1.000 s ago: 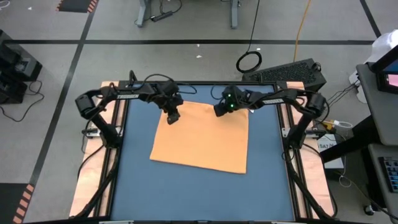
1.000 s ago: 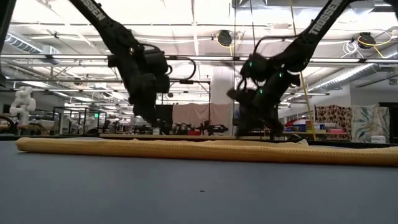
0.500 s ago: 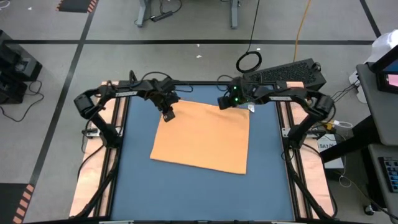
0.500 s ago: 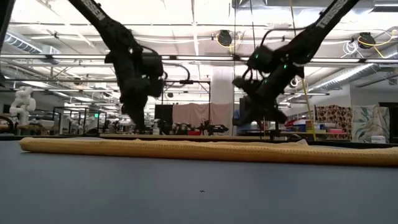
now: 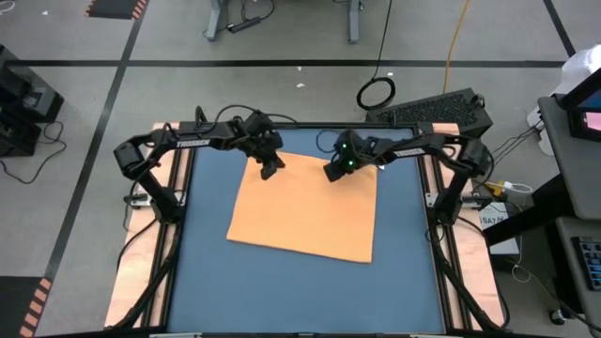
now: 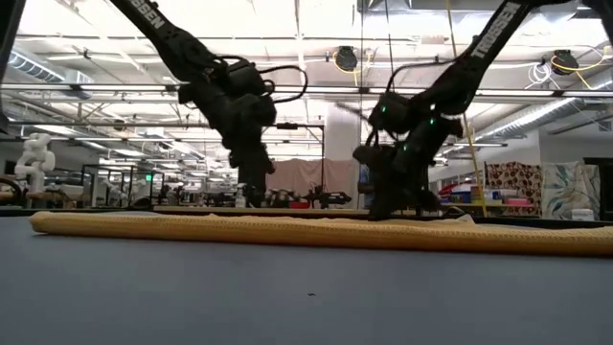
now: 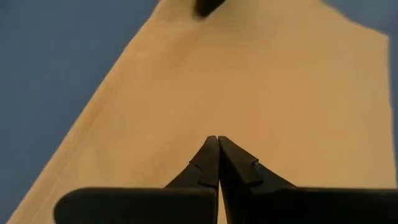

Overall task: Roll towel
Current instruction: Roll the yellow towel

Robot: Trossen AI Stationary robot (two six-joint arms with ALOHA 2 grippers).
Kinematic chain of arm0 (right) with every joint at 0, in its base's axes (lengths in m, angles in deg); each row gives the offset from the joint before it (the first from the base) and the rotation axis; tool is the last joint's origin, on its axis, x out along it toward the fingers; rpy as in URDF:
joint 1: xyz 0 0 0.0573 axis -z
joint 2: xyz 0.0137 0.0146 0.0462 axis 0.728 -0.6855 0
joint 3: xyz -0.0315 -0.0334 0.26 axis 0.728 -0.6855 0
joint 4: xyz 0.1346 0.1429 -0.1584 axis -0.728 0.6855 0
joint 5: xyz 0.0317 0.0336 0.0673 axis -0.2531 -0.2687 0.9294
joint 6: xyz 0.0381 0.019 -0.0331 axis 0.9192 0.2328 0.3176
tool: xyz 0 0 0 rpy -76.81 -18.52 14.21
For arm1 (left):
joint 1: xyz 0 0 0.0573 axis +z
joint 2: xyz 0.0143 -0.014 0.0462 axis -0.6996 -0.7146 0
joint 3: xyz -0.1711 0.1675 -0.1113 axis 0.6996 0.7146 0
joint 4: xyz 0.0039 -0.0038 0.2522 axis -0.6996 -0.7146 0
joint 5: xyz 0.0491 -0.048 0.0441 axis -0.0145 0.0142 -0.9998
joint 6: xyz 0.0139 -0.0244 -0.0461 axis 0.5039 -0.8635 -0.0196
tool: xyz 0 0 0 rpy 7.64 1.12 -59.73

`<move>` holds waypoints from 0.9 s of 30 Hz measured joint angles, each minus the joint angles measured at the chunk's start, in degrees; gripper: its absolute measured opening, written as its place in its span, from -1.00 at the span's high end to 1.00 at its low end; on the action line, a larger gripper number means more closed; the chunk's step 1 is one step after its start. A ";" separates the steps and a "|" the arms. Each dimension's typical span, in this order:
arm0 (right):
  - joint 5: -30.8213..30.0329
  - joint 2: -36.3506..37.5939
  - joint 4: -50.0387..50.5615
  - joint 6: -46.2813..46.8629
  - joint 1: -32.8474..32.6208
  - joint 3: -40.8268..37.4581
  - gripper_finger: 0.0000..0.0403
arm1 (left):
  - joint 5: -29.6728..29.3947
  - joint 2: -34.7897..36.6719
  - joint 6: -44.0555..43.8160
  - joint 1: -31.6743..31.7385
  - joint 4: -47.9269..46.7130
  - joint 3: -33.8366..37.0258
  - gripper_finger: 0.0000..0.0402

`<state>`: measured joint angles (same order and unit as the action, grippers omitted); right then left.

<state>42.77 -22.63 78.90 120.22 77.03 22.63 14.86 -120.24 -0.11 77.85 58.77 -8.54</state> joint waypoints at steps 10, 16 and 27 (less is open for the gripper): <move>2.80 4.96 -5.55 2.70 2.42 0.03 0.96 | -2.32 -5.81 0.05 -1.68 1.71 0.02 0.98; 2.96 5.26 -8.73 2.43 -0.35 -0.02 0.96 | -5.14 -10.26 0.04 -0.26 1.46 0.02 0.98; -0.41 -2.81 -7.87 8.22 -2.15 0.06 0.96 | -4.97 -7.66 -1.42 1.50 -2.53 -0.15 0.98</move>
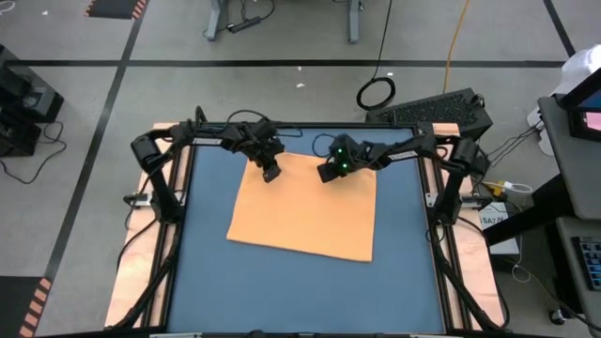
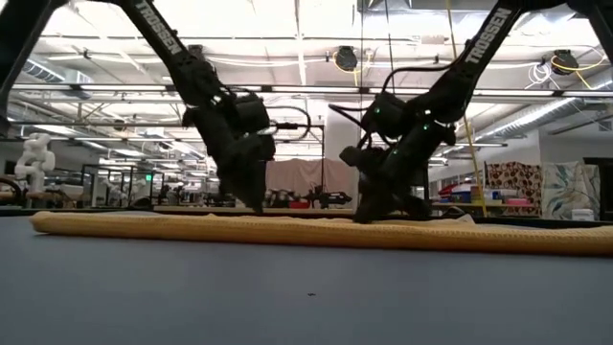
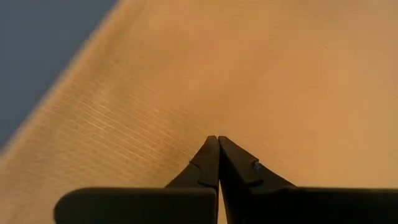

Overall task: Roll towel
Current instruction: Roll the yellow towel

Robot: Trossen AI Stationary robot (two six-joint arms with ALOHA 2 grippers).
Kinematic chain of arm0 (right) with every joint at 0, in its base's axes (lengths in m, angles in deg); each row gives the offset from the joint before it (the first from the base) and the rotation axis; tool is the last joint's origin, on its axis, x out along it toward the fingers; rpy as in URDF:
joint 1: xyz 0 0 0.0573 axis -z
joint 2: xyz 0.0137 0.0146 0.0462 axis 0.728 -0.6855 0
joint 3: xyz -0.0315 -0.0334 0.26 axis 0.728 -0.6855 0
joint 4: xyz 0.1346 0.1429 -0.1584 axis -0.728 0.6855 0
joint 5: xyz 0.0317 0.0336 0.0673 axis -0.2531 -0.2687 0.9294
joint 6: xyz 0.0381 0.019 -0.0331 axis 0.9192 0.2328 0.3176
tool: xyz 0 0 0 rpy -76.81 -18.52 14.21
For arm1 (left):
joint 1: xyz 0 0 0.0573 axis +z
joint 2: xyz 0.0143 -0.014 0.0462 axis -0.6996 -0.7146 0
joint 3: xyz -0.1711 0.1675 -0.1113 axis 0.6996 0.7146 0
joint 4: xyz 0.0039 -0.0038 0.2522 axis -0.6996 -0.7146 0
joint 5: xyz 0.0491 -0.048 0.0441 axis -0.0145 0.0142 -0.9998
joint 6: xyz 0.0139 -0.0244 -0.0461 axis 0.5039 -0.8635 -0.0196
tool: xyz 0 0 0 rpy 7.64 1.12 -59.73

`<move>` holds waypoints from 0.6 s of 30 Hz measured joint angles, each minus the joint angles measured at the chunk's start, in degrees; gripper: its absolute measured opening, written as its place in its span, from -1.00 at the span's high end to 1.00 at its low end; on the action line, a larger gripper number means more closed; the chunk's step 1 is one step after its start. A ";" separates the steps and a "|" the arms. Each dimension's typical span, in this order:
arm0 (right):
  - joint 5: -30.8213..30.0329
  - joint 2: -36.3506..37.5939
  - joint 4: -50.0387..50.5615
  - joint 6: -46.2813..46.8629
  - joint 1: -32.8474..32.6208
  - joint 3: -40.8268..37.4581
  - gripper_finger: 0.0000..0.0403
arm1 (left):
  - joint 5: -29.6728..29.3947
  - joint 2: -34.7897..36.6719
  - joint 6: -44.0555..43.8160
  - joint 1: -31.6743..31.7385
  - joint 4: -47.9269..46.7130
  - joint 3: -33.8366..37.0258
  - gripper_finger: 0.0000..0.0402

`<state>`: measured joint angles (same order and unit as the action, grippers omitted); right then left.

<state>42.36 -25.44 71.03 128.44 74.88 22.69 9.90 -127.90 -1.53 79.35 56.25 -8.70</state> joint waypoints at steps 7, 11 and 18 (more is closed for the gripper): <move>2.43 4.20 -3.62 -0.59 0.74 1.40 0.96 | 0.09 5.44 -0.04 -0.67 -1.39 0.00 0.98; -2.41 4.29 -2.70 -2.72 0.27 1.87 0.96 | 2.63 5.34 -0.08 -1.23 -0.67 0.00 0.98; -4.81 -0.68 -1.30 -3.61 0.97 1.89 0.96 | 5.25 3.90 -0.07 -3.77 3.95 -0.07 0.98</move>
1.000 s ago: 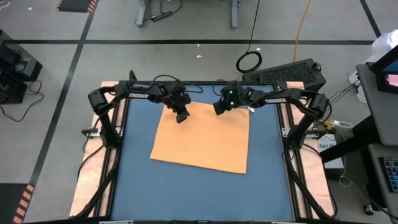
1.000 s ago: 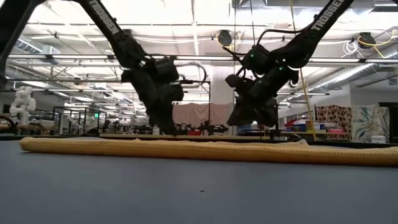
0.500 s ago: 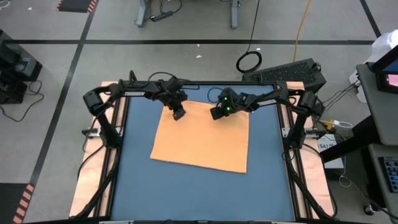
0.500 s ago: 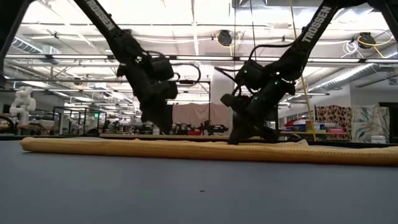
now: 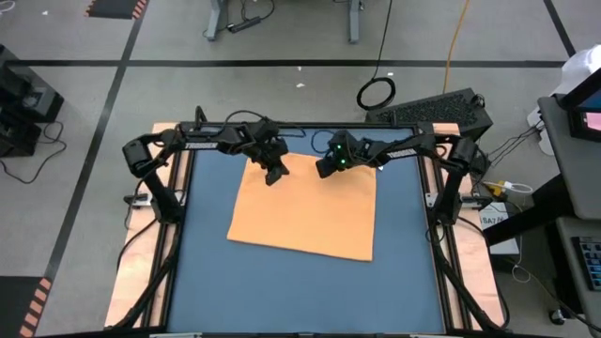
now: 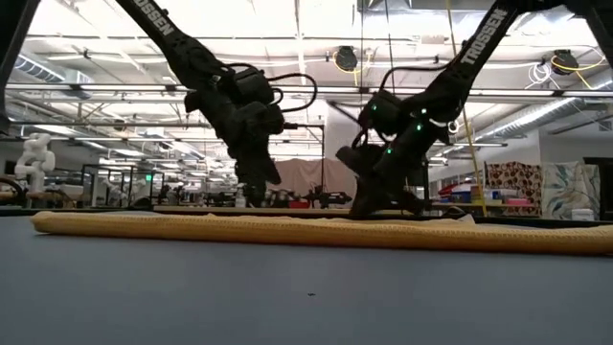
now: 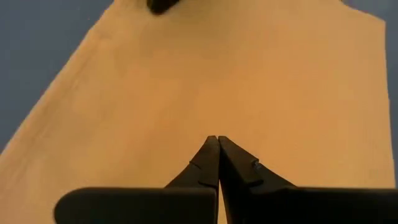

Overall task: Roll towel
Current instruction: Roll the yellow towel

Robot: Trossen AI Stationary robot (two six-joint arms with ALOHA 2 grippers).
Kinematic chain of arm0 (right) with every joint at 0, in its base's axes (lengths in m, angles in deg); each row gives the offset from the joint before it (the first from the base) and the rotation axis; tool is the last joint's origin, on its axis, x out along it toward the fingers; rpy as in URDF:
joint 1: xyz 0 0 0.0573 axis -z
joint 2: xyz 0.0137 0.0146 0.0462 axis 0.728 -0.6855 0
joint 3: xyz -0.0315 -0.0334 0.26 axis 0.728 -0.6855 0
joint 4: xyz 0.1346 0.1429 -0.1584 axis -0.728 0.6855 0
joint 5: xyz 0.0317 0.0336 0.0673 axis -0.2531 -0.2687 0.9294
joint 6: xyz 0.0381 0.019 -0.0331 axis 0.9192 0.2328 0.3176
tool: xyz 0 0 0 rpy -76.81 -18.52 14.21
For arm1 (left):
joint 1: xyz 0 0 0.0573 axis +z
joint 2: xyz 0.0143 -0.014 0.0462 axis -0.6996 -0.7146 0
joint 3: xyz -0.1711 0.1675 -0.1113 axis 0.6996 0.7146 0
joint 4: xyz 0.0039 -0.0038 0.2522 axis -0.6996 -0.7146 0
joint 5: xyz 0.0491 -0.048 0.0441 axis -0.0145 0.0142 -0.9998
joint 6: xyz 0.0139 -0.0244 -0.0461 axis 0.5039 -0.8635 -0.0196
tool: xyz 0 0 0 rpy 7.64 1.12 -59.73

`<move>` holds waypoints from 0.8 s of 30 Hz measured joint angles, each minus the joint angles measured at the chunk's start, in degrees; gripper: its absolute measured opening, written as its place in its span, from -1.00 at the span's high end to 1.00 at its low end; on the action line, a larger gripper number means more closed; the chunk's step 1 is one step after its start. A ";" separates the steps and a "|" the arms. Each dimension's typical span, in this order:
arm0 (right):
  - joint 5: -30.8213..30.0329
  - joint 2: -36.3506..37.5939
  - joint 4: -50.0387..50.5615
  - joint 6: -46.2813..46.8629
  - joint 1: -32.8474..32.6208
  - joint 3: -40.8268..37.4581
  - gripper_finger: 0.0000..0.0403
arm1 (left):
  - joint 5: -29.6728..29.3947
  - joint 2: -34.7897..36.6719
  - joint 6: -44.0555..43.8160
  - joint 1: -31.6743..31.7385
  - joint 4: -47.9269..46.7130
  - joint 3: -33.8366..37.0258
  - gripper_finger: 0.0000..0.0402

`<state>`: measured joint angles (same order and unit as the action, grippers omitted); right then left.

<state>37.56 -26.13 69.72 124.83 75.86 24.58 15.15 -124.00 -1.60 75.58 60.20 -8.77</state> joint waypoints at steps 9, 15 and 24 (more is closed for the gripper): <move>5.84 7.26 -2.34 7.45 3.72 0.02 0.96 | -0.68 -2.24 4.98 1.08 -6.94 0.80 0.98; 0.47 7.85 -4.46 1.00 0.16 0.11 0.96 | -0.44 -2.23 4.72 3.85 -5.29 2.01 0.98; 2.89 -2.36 -3.47 0.91 -1.78 -0.15 0.99 | 6.56 -2.23 3.47 5.43 -9.11 2.06 0.98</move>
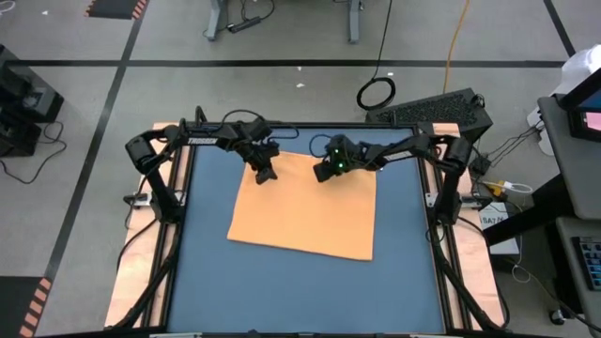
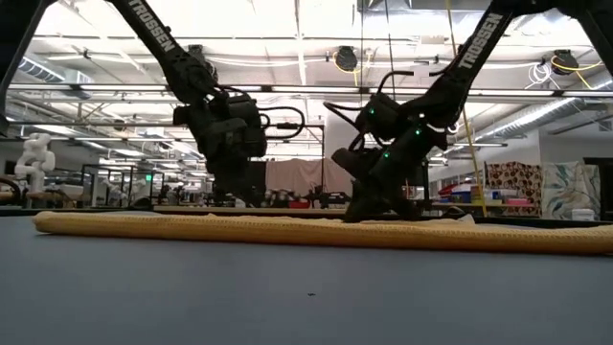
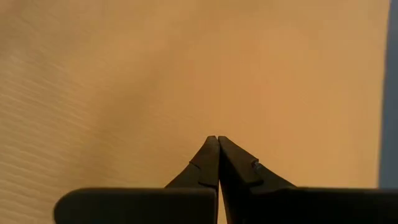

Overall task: Roll towel
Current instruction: Roll the yellow towel

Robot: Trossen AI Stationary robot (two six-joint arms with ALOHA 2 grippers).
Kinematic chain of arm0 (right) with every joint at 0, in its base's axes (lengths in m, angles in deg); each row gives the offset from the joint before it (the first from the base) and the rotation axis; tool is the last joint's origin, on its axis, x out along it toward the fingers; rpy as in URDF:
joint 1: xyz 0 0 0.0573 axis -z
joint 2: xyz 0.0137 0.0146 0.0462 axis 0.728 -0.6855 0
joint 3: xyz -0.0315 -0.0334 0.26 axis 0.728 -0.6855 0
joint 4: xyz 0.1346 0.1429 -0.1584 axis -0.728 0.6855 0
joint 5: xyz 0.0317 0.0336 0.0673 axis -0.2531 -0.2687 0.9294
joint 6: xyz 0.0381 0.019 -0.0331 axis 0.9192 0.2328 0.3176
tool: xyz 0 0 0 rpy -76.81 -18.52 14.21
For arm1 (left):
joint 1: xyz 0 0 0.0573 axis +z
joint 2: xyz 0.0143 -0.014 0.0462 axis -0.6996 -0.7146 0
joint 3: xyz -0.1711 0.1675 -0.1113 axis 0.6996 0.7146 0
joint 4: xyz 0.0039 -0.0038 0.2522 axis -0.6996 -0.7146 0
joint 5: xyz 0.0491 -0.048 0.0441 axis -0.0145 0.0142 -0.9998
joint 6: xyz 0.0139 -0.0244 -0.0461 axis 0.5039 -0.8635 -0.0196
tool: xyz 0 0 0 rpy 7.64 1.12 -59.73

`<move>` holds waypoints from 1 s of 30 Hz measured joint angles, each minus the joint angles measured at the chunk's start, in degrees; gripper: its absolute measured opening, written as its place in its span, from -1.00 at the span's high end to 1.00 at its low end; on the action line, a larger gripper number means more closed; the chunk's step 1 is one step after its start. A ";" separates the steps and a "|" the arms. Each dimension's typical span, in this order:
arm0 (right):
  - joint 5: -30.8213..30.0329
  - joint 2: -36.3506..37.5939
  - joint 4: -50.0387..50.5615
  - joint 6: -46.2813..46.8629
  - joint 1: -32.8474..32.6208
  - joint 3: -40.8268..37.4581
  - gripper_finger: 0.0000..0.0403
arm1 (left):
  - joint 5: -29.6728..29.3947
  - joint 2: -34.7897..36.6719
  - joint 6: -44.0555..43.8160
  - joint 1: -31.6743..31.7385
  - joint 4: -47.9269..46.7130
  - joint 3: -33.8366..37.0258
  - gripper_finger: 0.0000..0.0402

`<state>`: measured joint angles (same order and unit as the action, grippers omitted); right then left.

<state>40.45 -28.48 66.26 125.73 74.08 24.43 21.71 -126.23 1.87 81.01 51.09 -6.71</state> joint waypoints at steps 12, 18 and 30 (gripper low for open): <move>4.95 13.52 7.00 -4.21 4.59 0.24 1.00 | -15.30 0.02 10.63 0.02 -8.57 0.00 0.98; 6.91 19.86 19.52 -7.55 2.73 0.26 0.99 | -19.56 0.36 7.74 2.13 -8.67 -0.80 0.98; 5.83 28.51 40.13 -9.37 -1.23 0.26 1.00 | -14.37 11.68 -15.35 -3.52 -6.43 -2.14 0.98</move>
<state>46.28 0.03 106.38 116.36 72.85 24.69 7.34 -114.55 -13.48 77.49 44.66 -8.85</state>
